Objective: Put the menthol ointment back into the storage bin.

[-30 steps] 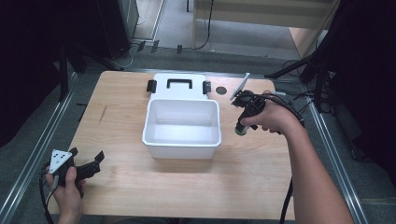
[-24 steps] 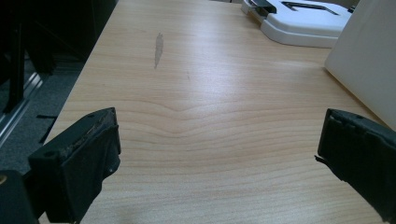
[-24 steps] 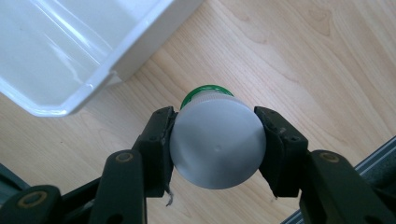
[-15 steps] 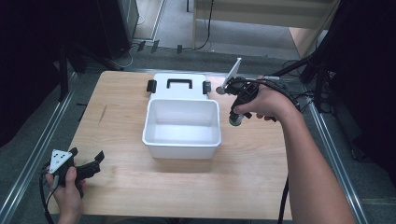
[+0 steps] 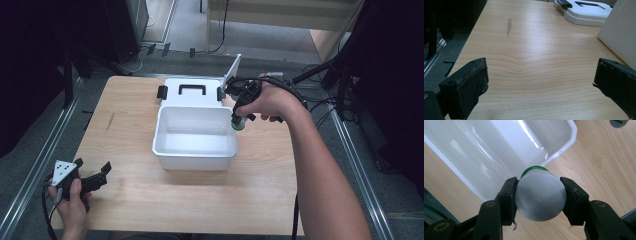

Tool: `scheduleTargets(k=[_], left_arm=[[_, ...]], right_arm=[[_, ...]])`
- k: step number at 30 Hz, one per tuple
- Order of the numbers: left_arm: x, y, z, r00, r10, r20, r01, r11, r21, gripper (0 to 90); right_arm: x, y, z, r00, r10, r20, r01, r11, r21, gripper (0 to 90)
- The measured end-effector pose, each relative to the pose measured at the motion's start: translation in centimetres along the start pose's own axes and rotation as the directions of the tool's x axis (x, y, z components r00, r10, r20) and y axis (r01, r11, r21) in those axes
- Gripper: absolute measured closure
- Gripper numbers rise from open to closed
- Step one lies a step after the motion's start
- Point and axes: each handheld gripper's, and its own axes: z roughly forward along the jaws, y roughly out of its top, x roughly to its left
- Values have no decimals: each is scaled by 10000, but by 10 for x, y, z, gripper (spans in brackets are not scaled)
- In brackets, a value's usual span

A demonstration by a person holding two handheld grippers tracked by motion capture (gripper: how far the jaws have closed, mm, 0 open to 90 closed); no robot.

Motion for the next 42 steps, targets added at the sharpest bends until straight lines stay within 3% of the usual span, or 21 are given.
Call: scheduleTargets(k=[11, 18, 24, 36, 42], left_arm=[[0, 0, 0, 10000, -46, 23, 46, 10000, -9, 0], [0, 0, 0, 10000, -57, 28, 57, 10000, -2, 0], [0, 0, 0, 10000, -46, 21, 46, 10000, -37, 0], [0, 0, 0, 10000, -42, 12, 42, 10000, -42, 0], [0, 0, 0, 10000, -44, 23, 44, 10000, -39, 0]], right_arm=[[13, 18, 8, 9985, -517, -192, 516, 9986, -83, 514], [16, 23, 17, 9909, -1336, -135, 1335, 9910, -105, 514], [17, 23, 28, 9771, -2119, -190, 2116, 9772, -195, 514], [19, 22, 54, 9522, -3050, -174, 3048, 9523, -135, 513], [22, 22, 65, 9318, -3630, 27, 3630, 9318, -21, 513]])
